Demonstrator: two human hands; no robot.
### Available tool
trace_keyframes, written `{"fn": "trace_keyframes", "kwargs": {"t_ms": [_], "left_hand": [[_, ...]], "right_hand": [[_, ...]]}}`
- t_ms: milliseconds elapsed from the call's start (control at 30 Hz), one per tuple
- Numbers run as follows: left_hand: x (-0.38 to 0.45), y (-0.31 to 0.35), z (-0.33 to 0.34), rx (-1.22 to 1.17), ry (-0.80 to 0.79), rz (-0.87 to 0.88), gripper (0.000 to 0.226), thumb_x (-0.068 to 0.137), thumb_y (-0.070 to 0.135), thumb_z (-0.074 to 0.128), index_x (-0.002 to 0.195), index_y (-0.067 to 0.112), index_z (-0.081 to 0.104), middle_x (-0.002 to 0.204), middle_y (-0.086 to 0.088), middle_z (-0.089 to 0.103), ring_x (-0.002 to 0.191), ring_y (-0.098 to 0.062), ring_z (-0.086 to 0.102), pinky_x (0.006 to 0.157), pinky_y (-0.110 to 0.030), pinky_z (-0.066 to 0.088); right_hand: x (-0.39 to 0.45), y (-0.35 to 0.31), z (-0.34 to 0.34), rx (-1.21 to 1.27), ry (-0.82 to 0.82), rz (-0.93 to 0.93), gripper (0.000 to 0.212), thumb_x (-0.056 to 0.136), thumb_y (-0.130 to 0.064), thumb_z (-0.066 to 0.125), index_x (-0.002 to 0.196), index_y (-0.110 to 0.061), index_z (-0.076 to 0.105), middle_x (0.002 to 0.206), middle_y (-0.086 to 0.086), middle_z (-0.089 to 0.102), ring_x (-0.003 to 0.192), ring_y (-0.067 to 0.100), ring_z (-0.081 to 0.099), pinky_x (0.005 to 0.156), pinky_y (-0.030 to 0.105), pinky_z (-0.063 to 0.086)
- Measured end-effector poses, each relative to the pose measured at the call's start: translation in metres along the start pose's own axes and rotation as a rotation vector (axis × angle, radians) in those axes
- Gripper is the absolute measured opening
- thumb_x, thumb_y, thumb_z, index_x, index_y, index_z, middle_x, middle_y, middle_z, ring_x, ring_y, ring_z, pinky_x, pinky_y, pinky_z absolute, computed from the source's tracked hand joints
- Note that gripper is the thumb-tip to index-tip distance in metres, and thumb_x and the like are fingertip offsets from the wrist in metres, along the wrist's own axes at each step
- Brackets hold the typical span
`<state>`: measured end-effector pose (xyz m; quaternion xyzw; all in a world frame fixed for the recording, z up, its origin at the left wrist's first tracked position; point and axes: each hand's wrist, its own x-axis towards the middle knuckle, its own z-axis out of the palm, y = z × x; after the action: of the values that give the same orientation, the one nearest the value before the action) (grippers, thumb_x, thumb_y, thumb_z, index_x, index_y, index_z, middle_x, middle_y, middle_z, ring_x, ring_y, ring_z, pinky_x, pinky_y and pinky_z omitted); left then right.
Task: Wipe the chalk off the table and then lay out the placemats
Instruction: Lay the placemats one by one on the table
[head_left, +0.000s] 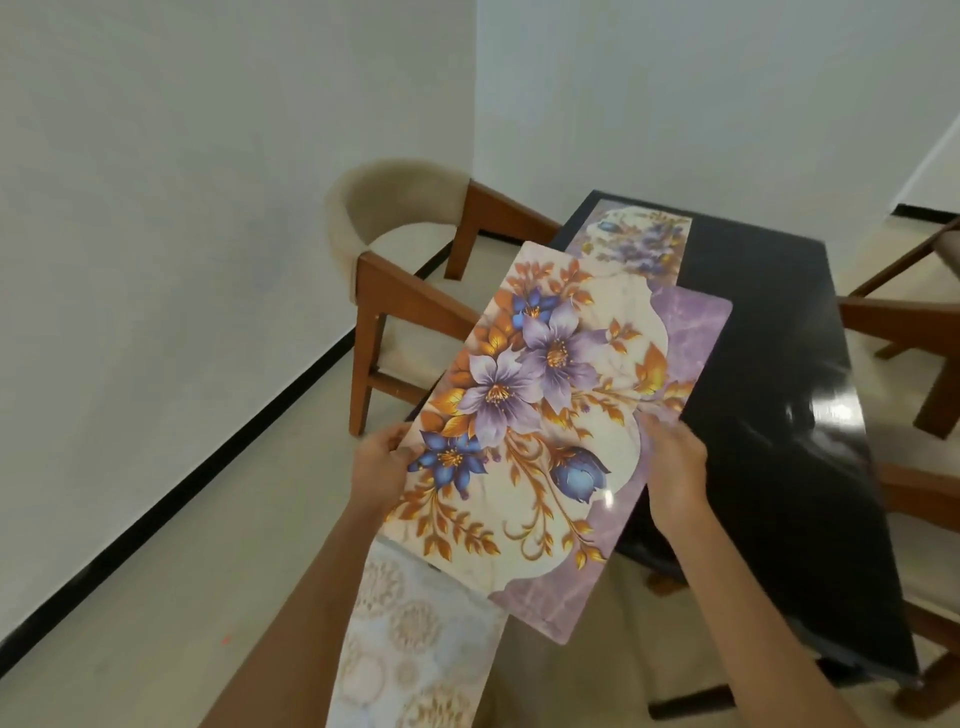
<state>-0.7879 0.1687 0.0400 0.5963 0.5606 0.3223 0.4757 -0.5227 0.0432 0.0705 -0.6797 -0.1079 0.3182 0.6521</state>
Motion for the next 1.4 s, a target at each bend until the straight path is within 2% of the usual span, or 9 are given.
{"fn": "trace_keyframes", "kwargs": {"t_ms": [100,167,233,300,400,500,600,800,1400], "left_hand": [[0.029,0.028,0.032,0.037,-0.020,-0.016,0.018,0.094,0.008,0.051,0.096,0.019,0.065,0.082,0.007,0.066,0.080,-0.015,0.063,0.067,-0.024,0.048],[0.051,0.042,0.053,0.065,-0.025,-0.047,0.017,0.094,0.012,0.052,0.102,0.016,0.066,0.090,0.001,0.068,0.088,-0.019,0.064,0.080,-0.034,0.053],[0.070,0.053,0.072,0.060,-0.026,-0.067,0.018,0.094,0.013,0.053,0.106,0.014,0.067,0.095,-0.002,0.068,0.089,-0.019,0.065,0.085,-0.037,0.054],[0.087,0.065,0.093,0.030,-0.045,-0.054,0.016,0.094,0.011,0.054,0.103,0.010,0.068,0.089,-0.002,0.068,0.083,-0.017,0.064,0.073,-0.025,0.053],[0.109,0.075,0.112,0.052,-0.073,-0.110,0.014,0.088,0.015,0.065,0.096,0.004,0.070,0.084,-0.005,0.067,0.085,-0.020,0.063,0.072,-0.025,0.051],[0.125,0.076,0.118,-0.019,-0.088,-0.317,0.021,0.084,0.011,0.070,0.101,-0.002,0.067,0.092,-0.015,0.068,0.088,-0.028,0.065,0.080,-0.040,0.055],[0.127,0.074,0.117,-0.106,-0.070,-0.439,0.016,0.085,0.003,0.067,0.100,-0.003,0.065,0.084,-0.014,0.065,0.072,-0.020,0.061,0.060,-0.031,0.052],[0.128,0.051,0.119,-0.176,0.088,-0.560,0.021,0.084,0.004,0.069,0.101,-0.005,0.062,0.081,-0.012,0.061,0.068,-0.018,0.056,0.057,-0.028,0.045],[0.143,0.034,0.128,-0.403,0.401,-0.613,0.011,0.087,0.013,0.068,0.087,0.003,0.064,0.075,-0.012,0.064,0.063,-0.017,0.062,0.071,-0.028,0.056]], "right_hand": [[0.031,-0.001,-0.018,0.012,-0.188,0.048,0.044,0.080,-0.005,0.069,0.121,-0.017,0.060,0.115,0.006,0.068,0.109,0.026,0.064,0.093,0.051,0.051],[0.052,-0.005,-0.030,0.005,-0.219,0.108,0.052,0.076,0.002,0.070,0.123,-0.015,0.057,0.117,0.008,0.067,0.110,0.029,0.064,0.096,0.055,0.049],[0.070,-0.010,-0.039,-0.027,-0.208,0.178,0.038,0.082,0.007,0.064,0.116,-0.010,0.059,0.111,0.010,0.069,0.102,0.029,0.067,0.093,0.053,0.052],[0.088,-0.012,-0.045,-0.053,-0.165,0.217,0.019,0.091,0.005,0.057,0.104,-0.008,0.063,0.099,0.011,0.072,0.091,0.028,0.071,0.084,0.049,0.056],[0.118,-0.014,-0.046,-0.076,-0.027,0.258,0.014,0.095,0.000,0.054,0.097,-0.011,0.063,0.091,0.006,0.069,0.086,0.022,0.069,0.079,0.044,0.057],[0.149,-0.012,-0.043,-0.097,0.040,0.302,0.015,0.095,-0.001,0.056,0.103,-0.012,0.062,0.091,0.003,0.063,0.087,0.020,0.066,0.083,0.044,0.056],[0.171,-0.007,-0.037,-0.113,0.065,0.329,0.019,0.094,0.000,0.057,0.109,-0.010,0.062,0.089,0.003,0.061,0.088,0.023,0.065,0.086,0.047,0.056],[0.196,0.015,-0.018,-0.221,0.097,0.350,0.018,0.090,0.000,0.061,0.103,-0.012,0.064,0.110,0.010,0.064,0.098,0.027,0.065,0.087,0.048,0.056],[0.238,0.022,0.024,-0.313,0.112,0.370,0.026,0.089,-0.003,0.066,0.115,-0.006,0.063,0.112,0.013,0.064,0.100,0.026,0.065,0.087,0.045,0.056]]}}
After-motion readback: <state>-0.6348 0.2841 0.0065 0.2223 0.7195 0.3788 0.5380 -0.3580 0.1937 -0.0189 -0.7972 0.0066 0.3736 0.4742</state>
